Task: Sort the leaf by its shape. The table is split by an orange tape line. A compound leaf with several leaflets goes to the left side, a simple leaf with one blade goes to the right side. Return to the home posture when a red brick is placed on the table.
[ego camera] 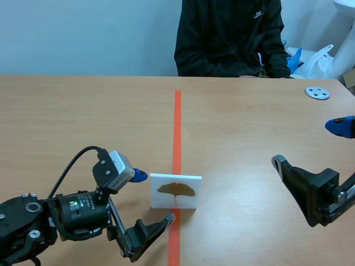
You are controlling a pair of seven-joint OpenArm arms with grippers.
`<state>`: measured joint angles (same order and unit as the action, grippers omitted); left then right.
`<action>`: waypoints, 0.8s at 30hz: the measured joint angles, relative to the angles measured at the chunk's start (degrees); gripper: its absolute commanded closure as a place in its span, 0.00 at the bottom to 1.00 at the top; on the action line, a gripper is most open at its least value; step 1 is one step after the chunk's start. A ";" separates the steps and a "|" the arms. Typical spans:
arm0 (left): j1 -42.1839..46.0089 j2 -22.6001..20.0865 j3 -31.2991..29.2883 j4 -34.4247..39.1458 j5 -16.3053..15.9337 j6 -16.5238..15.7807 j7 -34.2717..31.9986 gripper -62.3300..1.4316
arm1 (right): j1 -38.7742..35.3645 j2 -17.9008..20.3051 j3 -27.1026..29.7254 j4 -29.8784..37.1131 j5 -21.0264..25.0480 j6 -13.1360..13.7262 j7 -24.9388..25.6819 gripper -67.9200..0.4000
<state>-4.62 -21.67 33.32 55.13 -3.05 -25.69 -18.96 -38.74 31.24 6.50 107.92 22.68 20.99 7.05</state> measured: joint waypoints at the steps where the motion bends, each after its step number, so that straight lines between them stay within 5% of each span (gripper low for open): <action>1: -0.50 0.42 0.85 -0.46 0.09 0.37 -0.28 0.00 | 0.00 0.00 0.00 0.00 -0.02 0.00 0.00 0.00; 6: -2.64 2.01 3.69 -2.64 0.07 1.90 -1.18 0.01 | 0.00 0.00 0.00 0.00 -0.02 0.00 -0.04 0.00; 13: -2.99 2.27 4.15 -3.19 0.04 2.56 -1.51 0.37 | 0.00 0.00 0.00 0.00 -0.02 0.00 -0.02 0.00; 24: -2.99 2.27 4.13 -3.19 0.04 2.56 -1.51 0.73 | 0.00 0.00 0.00 0.00 -0.02 0.00 -0.02 0.00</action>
<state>-7.62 -19.40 37.45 51.94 -3.01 -23.14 -20.47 -38.74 31.24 6.50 107.92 22.65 20.99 7.03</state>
